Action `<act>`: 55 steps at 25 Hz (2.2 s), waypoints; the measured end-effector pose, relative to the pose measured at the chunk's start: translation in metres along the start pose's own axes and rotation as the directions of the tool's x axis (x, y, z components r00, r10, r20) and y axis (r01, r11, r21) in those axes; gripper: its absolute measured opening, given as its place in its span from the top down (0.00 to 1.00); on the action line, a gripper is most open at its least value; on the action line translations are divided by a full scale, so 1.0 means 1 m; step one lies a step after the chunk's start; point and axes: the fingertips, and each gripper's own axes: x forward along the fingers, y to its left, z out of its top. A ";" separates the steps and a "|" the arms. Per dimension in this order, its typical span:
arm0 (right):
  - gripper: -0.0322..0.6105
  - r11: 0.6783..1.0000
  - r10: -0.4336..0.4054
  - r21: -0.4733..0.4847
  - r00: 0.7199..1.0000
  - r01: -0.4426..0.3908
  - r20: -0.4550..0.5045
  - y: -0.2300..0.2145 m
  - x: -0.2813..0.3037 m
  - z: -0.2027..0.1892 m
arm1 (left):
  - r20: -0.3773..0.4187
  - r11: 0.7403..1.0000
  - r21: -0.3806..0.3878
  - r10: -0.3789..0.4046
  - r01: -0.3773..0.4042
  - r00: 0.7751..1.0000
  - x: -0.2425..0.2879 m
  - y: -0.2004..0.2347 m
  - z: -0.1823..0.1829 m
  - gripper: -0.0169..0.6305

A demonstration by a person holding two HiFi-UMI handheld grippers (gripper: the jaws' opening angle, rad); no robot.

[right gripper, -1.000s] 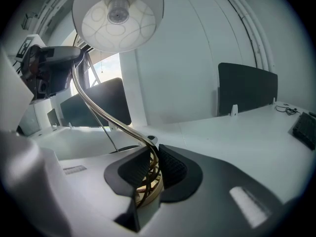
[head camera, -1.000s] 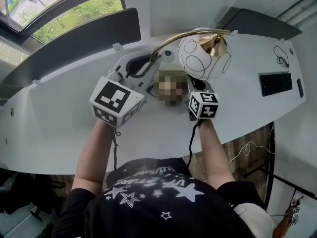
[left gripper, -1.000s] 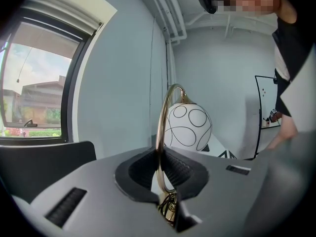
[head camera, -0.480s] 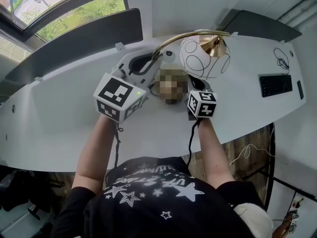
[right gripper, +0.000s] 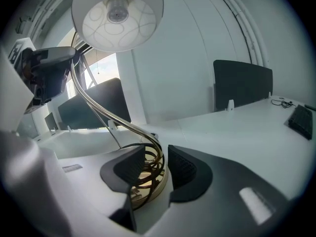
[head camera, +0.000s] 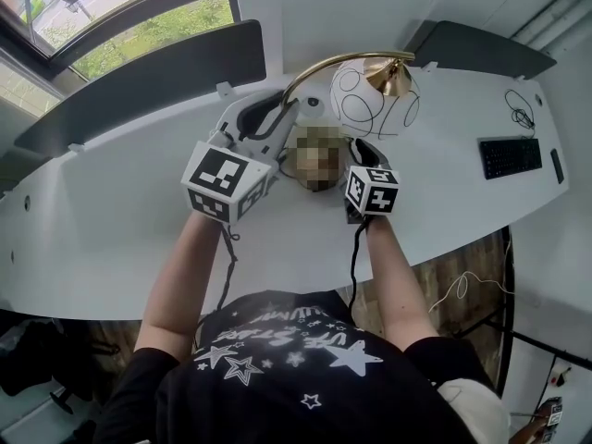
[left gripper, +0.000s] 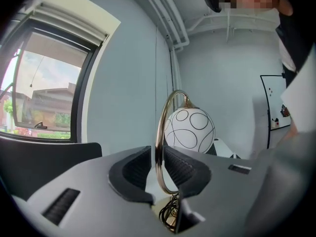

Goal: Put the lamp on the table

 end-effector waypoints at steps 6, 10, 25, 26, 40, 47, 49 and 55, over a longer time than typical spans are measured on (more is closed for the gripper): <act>0.70 1.000 -0.003 -0.019 1.000 0.003 0.007 0.013 -0.014 0.001 | -0.013 1.000 -0.025 0.009 -0.010 1.000 -0.018 -0.001 -0.012 0.75; 0.70 0.999 -0.025 -0.019 0.999 0.026 0.044 0.018 -0.032 0.005 | -0.034 1.000 -0.024 0.017 -0.018 0.999 -0.033 -0.004 -0.022 0.73; 0.76 0.988 -0.156 0.032 0.970 0.153 0.184 0.086 -0.113 0.002 | -0.019 0.993 -0.074 -0.094 0.093 0.995 -0.119 -0.011 -0.043 0.73; 0.77 0.986 -0.169 0.038 0.967 0.165 0.191 0.093 -0.118 0.002 | -0.021 0.992 -0.067 -0.109 0.107 0.994 -0.127 -0.010 -0.045 0.73; 0.81 0.965 -0.261 0.068 0.936 0.252 0.235 0.234 -0.166 -0.027 | 0.002 0.976 -0.071 -0.208 0.208 0.978 -0.264 0.035 -0.063 0.85; 0.93 0.930 -0.367 0.092 0.903 0.356 0.221 0.288 -0.213 -0.065 | 0.023 0.943 -0.128 -0.306 0.307 0.952 -0.306 0.042 -0.073 0.90; 0.93 0.923 -0.384 0.085 0.900 0.375 0.208 0.294 -0.223 -0.073 | 0.020 0.938 -0.123 -0.324 0.324 0.946 -0.314 0.039 -0.075 0.90; 0.93 0.915 -0.404 0.112 0.888 0.388 0.220 0.304 -0.245 -0.082 | -0.011 0.927 -0.097 -0.366 0.363 0.930 -0.333 0.014 -0.083 0.91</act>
